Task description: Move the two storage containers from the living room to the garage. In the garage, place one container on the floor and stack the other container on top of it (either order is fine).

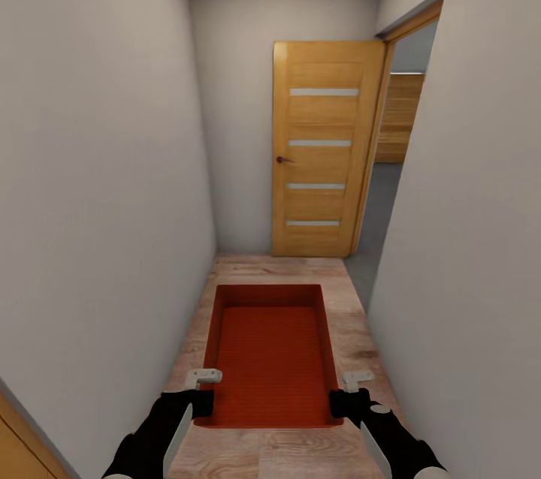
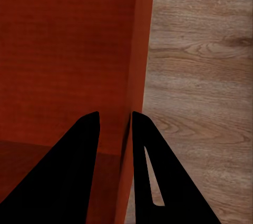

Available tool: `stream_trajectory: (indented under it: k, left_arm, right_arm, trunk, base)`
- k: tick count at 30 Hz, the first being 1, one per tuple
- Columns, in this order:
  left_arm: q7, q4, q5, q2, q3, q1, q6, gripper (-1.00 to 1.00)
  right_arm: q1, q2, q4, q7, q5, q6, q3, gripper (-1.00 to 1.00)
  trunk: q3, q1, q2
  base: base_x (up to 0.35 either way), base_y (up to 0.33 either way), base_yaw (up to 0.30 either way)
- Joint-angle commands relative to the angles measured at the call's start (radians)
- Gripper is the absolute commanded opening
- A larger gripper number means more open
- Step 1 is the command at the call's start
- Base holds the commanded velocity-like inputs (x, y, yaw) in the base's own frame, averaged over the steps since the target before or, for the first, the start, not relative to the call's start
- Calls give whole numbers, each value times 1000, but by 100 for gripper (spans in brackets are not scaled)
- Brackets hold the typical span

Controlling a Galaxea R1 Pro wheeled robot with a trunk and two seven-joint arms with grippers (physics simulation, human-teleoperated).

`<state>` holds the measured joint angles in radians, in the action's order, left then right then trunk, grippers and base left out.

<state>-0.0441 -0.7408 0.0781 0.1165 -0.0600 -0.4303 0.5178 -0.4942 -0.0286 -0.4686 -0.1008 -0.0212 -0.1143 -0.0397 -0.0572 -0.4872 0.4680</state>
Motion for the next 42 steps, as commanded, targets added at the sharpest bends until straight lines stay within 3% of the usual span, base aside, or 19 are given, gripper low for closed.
stream_trajectory:
  k: [1,42]
  left_arm:
    - [-20,-11,46,-5,-3,-2,7,-100]
    - [-20,-11,46,-5,-3,-1,7,-100]
  right_arm:
    - [0,1,1,-2,-13,-7,-23,-100]
    - [0,1,1,-2,-13,-7,-23,-100]
  trunk:
    - [-2,-1,2]
    - [-2,-1,2]
  base:
    - [327,0,0]
    - [327,0,0]
